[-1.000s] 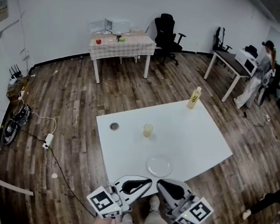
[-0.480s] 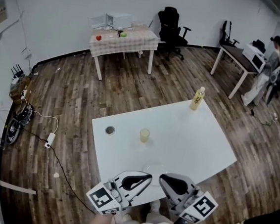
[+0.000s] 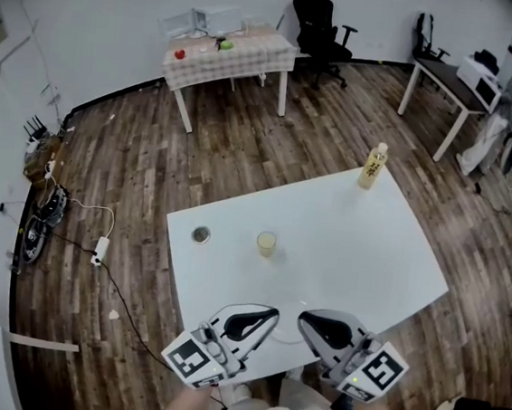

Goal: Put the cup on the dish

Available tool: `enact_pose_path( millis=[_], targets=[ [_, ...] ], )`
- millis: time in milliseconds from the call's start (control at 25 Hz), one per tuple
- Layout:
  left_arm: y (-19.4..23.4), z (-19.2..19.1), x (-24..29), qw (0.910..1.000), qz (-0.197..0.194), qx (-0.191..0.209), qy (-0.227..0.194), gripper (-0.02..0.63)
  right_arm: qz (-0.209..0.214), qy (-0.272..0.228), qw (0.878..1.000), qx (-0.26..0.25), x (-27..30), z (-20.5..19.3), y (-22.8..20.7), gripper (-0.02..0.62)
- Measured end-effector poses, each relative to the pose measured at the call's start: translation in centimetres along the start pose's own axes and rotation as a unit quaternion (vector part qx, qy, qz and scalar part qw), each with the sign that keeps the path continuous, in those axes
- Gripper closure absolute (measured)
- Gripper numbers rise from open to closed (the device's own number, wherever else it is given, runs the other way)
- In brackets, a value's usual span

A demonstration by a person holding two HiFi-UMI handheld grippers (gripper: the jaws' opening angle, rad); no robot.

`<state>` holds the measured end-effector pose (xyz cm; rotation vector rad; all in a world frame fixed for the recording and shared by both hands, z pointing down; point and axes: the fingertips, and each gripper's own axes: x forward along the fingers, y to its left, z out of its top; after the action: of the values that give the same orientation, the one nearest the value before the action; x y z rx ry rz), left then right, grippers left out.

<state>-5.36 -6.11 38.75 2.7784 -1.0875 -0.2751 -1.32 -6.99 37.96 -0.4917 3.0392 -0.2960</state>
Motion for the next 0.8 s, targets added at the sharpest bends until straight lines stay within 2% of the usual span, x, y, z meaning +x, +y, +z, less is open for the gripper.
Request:
enact_pose_path(
  millis=[120,440,720,800],
  targets=[
    [1.5,-0.7,0.8,0.9999,0.008,0.001,0.014,0.603,0.003,-0.001,1.0,-0.002,0.8,-0.2,-1.6,0.561],
    [5.4,-1.9,2.3,0.9995,0.024,0.012,0.019,0.599,-0.003,0.008,1.0,0.007,2.1,-1.1,-5.0,0.561],
    [8.4,-3.6,2.6,0.9982,0.053,0.014,0.022,0.508,-0.012,0.012,1.0,0.014,2.4,-1.9,-6.4,0.561],
    [9.4,-4.3,2.6,0.9976,0.061,0.012,0.031,0.464,-0.015,0.014,1.0,0.015,2.5,-2.0,-6.7,0.561]
  ],
)
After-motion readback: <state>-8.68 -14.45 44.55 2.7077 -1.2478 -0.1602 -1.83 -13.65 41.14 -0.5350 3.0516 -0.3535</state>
